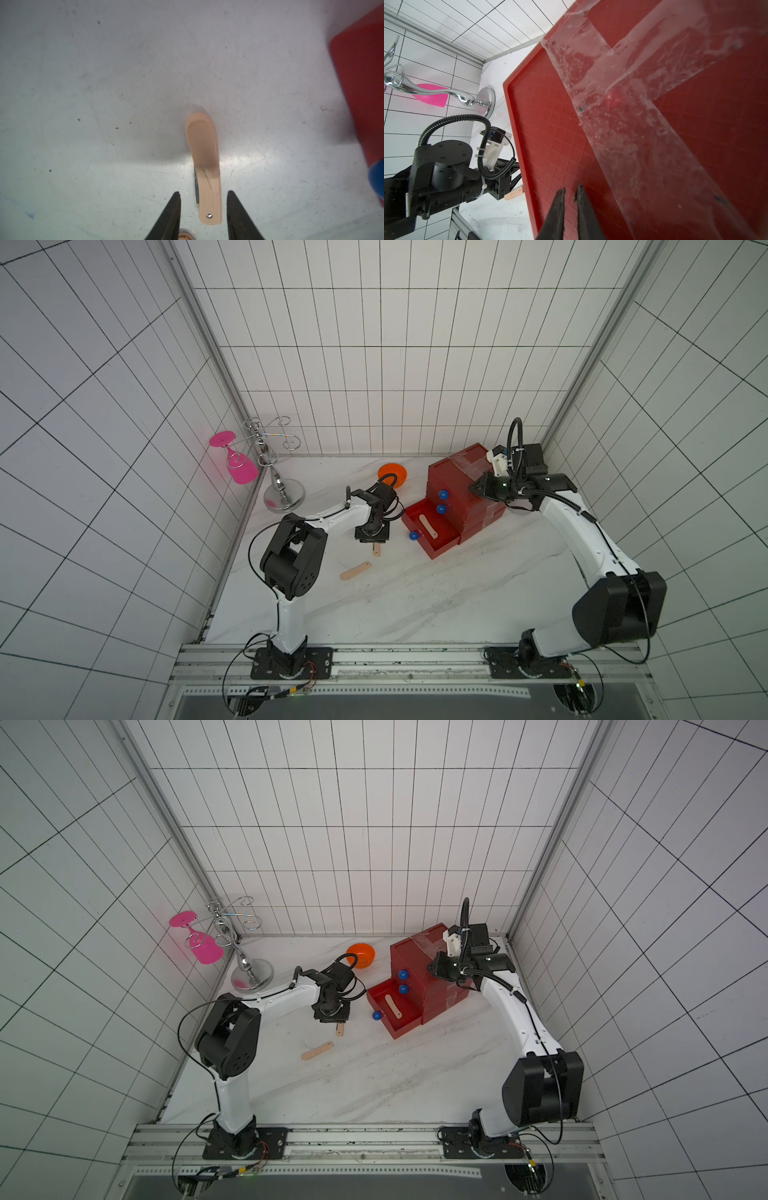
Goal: Place the fruit knives into the drawer by color
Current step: Pick up the fruit knife from the center of the board.
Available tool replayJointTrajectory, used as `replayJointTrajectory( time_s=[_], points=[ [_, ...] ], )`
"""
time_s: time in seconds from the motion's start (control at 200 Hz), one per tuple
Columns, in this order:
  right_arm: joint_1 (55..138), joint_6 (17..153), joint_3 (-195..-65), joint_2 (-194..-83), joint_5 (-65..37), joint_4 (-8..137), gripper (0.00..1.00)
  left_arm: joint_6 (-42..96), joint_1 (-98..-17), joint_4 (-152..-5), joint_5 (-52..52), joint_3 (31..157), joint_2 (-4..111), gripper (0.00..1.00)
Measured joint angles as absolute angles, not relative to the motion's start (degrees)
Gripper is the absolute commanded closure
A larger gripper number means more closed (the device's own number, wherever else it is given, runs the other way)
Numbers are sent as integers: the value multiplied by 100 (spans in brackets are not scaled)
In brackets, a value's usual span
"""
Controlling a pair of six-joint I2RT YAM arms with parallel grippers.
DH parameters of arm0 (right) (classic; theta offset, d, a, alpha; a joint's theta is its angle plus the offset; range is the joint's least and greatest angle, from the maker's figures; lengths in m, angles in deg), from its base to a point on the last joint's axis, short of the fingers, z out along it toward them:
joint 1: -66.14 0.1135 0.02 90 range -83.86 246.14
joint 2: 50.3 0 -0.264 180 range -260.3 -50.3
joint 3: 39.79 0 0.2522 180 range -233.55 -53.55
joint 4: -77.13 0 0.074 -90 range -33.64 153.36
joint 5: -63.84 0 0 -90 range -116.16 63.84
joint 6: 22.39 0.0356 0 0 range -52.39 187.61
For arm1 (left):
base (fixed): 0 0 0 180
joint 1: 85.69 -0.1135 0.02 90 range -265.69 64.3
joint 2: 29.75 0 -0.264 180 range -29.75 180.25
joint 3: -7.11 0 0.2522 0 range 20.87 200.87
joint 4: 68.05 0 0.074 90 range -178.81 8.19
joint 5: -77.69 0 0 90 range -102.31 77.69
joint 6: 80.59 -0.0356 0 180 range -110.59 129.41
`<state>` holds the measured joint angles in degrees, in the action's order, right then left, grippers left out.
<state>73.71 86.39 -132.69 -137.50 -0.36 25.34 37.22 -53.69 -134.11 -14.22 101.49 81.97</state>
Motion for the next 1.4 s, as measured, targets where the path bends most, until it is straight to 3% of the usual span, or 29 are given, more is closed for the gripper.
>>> replayJointTrajectory(
  time_s=[0.815, 1.399],
  points=[
    [7371, 8639, -13253, -13752, -20, 2569, 84, 3617, -5467, -13454, -1376, 10359, 8680, 64],
    [7371, 8639, -13251, -13750, -7, 2576, 84, 3698, -5467, -13256, -1400, 9981, 8433, 78]
  ],
)
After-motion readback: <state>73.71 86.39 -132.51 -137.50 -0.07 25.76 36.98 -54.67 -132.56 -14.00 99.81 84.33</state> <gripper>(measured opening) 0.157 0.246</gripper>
